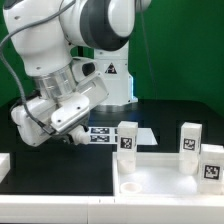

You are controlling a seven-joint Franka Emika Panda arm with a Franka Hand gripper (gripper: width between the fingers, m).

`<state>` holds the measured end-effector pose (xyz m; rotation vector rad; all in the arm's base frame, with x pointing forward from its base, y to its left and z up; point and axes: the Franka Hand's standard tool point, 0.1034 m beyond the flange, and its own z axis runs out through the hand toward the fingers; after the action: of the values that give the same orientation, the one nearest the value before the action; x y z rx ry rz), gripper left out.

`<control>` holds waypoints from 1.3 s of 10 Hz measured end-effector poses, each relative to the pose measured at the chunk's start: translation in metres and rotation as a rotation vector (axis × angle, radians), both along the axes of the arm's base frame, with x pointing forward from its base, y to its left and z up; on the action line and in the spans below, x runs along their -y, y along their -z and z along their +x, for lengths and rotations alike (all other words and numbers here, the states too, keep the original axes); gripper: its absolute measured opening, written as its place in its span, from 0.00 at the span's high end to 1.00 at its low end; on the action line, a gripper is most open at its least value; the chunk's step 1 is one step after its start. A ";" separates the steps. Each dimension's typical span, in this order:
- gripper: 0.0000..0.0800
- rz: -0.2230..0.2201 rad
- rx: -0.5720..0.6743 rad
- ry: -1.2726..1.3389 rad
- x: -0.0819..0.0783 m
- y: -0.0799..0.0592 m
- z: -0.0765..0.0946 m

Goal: Assemble square table

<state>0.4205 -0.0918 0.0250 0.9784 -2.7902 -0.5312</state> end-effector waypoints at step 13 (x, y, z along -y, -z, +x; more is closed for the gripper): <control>0.64 0.186 0.226 -1.086 0.012 0.004 0.006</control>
Offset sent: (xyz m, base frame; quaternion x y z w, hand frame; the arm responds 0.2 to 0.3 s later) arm 0.0075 -0.0175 -0.0047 0.0266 -0.0340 -0.0979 0.9943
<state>0.4264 -0.1042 0.0208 2.4086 -1.8857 -0.4983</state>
